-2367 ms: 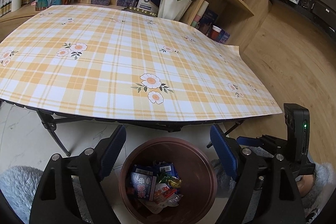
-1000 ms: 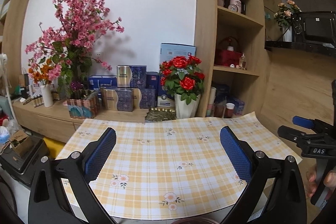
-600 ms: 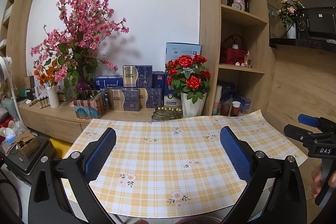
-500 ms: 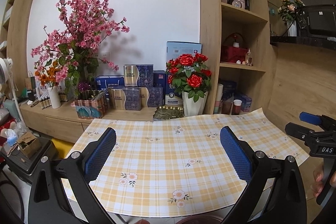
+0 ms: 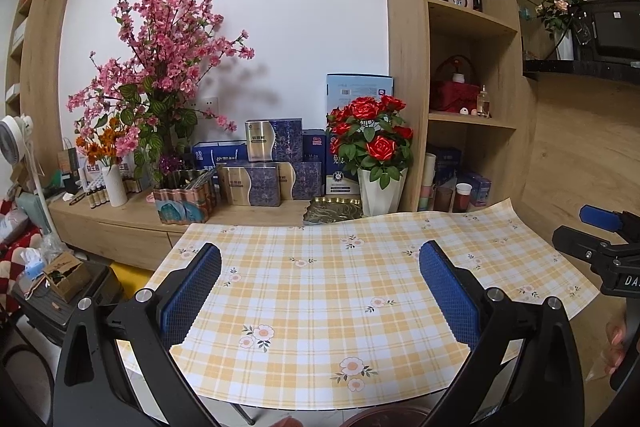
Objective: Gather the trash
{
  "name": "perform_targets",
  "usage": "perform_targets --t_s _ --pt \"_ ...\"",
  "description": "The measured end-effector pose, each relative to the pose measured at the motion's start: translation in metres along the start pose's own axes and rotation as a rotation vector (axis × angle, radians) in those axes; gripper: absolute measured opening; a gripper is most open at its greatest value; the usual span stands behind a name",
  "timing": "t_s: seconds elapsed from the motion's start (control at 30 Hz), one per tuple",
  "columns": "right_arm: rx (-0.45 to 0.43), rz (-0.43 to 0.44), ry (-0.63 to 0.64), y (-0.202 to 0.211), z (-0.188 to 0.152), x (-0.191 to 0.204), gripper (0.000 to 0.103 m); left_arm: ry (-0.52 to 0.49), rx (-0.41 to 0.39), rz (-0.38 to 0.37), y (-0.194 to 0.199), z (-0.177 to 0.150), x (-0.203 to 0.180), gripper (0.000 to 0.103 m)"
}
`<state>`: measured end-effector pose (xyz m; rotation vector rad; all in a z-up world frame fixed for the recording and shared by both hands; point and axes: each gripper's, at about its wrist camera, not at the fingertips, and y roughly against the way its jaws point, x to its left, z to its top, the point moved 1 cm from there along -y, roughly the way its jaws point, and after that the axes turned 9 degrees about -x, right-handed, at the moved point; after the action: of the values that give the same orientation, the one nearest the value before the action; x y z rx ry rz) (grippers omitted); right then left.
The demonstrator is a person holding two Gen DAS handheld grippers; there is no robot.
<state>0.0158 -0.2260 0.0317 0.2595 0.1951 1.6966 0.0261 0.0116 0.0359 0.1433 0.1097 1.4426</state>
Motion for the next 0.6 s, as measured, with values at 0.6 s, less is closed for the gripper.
perform_targets --t_s 0.6 --pt "0.001 0.006 0.001 0.0001 0.0014 0.0071 0.097 -0.005 -0.004 0.013 0.0064 0.0007 0.0002 0.097"
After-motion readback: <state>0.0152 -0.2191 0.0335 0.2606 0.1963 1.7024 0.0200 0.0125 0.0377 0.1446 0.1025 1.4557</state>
